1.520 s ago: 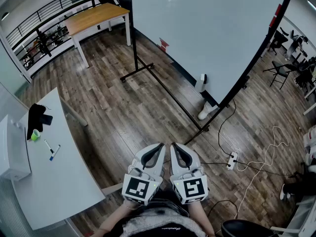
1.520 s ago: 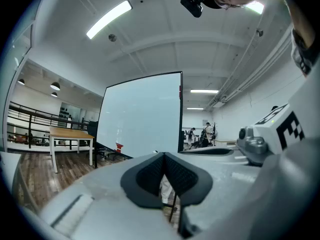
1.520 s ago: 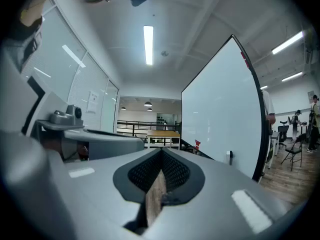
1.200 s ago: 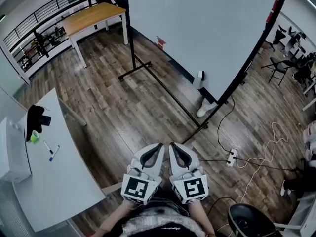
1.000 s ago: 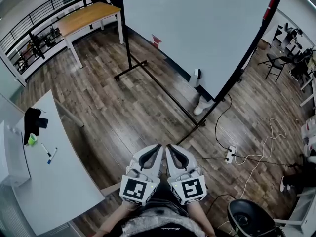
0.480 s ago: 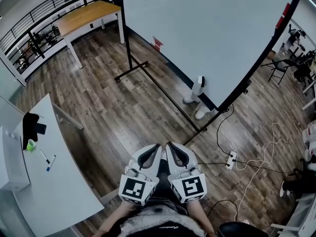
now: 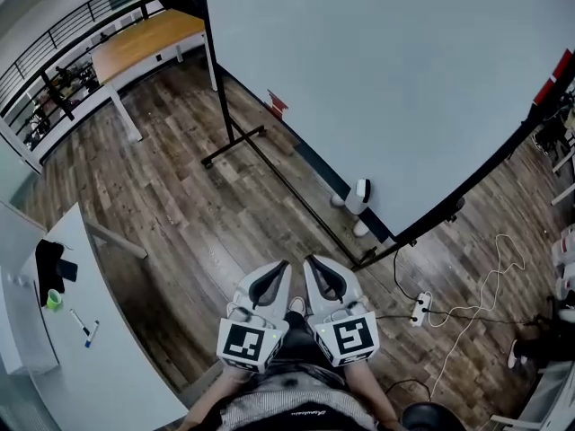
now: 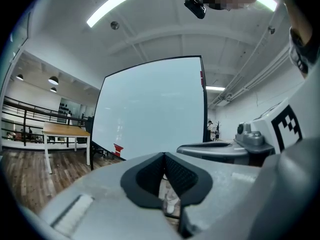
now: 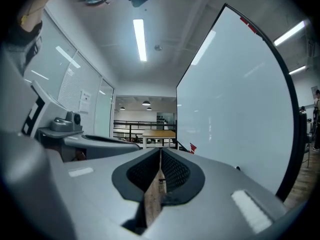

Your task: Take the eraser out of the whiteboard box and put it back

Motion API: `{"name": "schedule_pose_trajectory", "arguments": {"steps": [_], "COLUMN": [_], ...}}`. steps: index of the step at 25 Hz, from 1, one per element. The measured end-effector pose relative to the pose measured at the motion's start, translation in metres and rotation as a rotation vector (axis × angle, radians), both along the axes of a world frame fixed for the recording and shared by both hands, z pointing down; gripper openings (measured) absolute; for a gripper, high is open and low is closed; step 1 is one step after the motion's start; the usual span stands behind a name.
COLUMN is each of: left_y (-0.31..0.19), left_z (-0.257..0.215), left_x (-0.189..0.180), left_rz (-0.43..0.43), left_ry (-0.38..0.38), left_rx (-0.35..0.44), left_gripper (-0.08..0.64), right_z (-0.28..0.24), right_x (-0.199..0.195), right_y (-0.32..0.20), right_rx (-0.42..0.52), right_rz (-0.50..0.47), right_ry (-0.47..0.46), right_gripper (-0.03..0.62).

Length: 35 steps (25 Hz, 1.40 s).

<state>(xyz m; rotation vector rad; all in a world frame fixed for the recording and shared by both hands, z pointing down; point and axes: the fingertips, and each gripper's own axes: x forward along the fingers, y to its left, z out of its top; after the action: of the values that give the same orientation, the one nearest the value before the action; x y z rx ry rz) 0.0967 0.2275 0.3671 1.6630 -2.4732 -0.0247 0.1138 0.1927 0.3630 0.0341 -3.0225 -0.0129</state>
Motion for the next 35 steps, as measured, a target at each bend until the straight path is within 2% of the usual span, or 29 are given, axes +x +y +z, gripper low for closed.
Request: {"name": "schedule_pose_trajectory", "arguments": {"steps": [9, 15, 23, 29, 35], "left_y": [-0.062, -0.101, -0.147, -0.179, -0.213], "left_z": [0.006, 0.003, 0.011, 0.013, 0.012], "left_x": [-0.055, -0.077, -0.081, -0.093, -0.113], "left_rz": [-0.027, -0.024, 0.071, 0.164, 0.300], "left_ry": [0.031, -0.008, 0.005, 0.005, -0.018], "left_rx": [0.004, -0.028, -0.029, -0.026, -0.019], "left_gripper": [0.000, 0.000, 0.000, 0.000, 0.000], "right_z": [0.003, 0.001, 0.006, 0.011, 0.010], "right_x": [-0.059, -0.074, -0.077, -0.078, -0.093], "right_y": [-0.057, -0.103, -0.144, -0.181, -0.216], "right_rx": [-0.013, -0.012, -0.019, -0.013, -0.028], "right_rz": [-0.049, -0.018, 0.051, 0.164, 0.296], "right_ry": [-0.002, 0.005, -0.008, -0.003, -0.020], "right_gripper": [0.011, 0.008, 0.005, 0.003, 0.005]}}
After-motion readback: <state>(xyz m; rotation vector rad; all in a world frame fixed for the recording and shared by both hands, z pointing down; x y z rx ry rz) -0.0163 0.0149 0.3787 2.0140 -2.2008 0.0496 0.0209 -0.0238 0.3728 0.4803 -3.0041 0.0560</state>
